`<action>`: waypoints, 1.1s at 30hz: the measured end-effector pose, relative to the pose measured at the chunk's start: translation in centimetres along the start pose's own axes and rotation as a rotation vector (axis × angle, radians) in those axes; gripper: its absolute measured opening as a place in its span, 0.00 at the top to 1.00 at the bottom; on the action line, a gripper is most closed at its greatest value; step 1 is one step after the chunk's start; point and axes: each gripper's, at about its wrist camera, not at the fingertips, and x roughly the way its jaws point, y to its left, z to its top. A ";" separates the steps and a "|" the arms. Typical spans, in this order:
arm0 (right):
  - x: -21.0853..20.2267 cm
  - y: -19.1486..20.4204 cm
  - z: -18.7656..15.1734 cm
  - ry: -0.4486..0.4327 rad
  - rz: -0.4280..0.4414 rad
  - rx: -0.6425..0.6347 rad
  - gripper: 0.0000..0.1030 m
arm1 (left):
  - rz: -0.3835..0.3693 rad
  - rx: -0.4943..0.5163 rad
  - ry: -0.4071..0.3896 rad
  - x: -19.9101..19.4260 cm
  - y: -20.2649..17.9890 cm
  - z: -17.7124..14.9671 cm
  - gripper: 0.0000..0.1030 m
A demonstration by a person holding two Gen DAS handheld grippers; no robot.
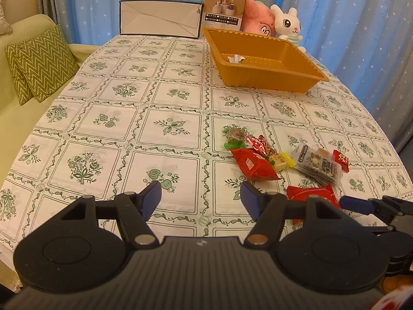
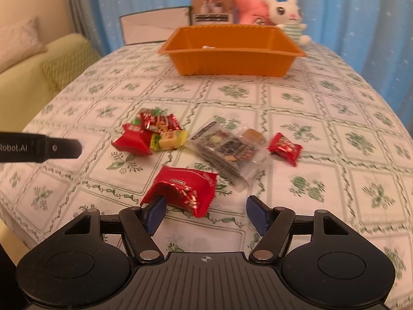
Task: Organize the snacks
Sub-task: 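Move both open tools back toward the remaining snacks, then grasp a large red packet with right tool while left tool grasps a red printed packet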
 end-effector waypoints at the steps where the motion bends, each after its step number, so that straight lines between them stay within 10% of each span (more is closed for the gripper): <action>1: 0.2 0.3 0.1 -0.003 0.000 -0.028 0.33 | 0.000 0.001 0.002 0.1 0.0 0.0 0.38; 33: 2.0 3.4 2.2 0.004 0.150 -0.377 0.50 | -0.007 0.017 0.012 0.9 0.2 0.4 0.37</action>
